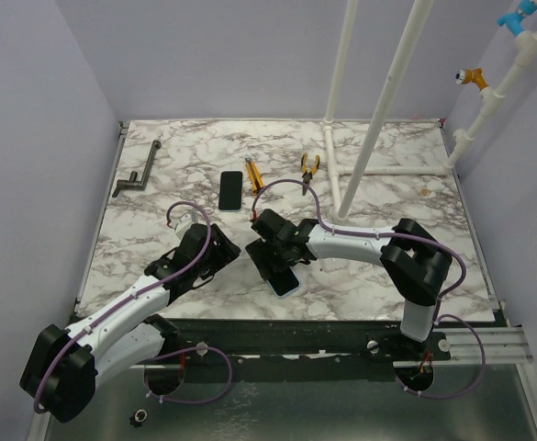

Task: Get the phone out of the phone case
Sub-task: Pick up the phone at the center of the board.

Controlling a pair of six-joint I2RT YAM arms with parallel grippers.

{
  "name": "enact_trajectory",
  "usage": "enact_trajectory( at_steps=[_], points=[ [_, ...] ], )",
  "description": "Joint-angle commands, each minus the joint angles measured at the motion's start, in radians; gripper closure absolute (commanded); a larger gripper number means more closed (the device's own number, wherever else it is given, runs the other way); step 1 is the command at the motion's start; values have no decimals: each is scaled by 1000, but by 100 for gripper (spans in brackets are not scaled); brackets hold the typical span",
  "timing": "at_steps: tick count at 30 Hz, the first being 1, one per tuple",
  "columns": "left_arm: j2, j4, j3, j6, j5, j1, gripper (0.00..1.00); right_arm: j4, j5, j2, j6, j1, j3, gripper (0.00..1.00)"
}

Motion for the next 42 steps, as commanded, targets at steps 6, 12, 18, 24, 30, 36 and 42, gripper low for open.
enact_trajectory(
  at_steps=[6,12,18,24,30,36,42],
  points=[
    [0,10,-9,10,-21,7,25,-129,115,65,51,58,47,11],
    [6,12,-8,6,-18,7,25,-162,180,109,92,85,63,10],
    [-3,13,-13,5,-17,7,25,-160,188,121,108,96,59,10],
    [-9,12,-16,3,-17,7,25,-153,177,123,109,95,44,12],
    [-11,11,-18,0,-20,7,25,-148,166,120,111,96,32,18],
    [-6,13,-9,-2,-23,7,25,-144,170,101,115,95,22,31],
    [-12,12,-7,-10,-16,7,25,-137,186,88,120,95,19,54]
  ],
)
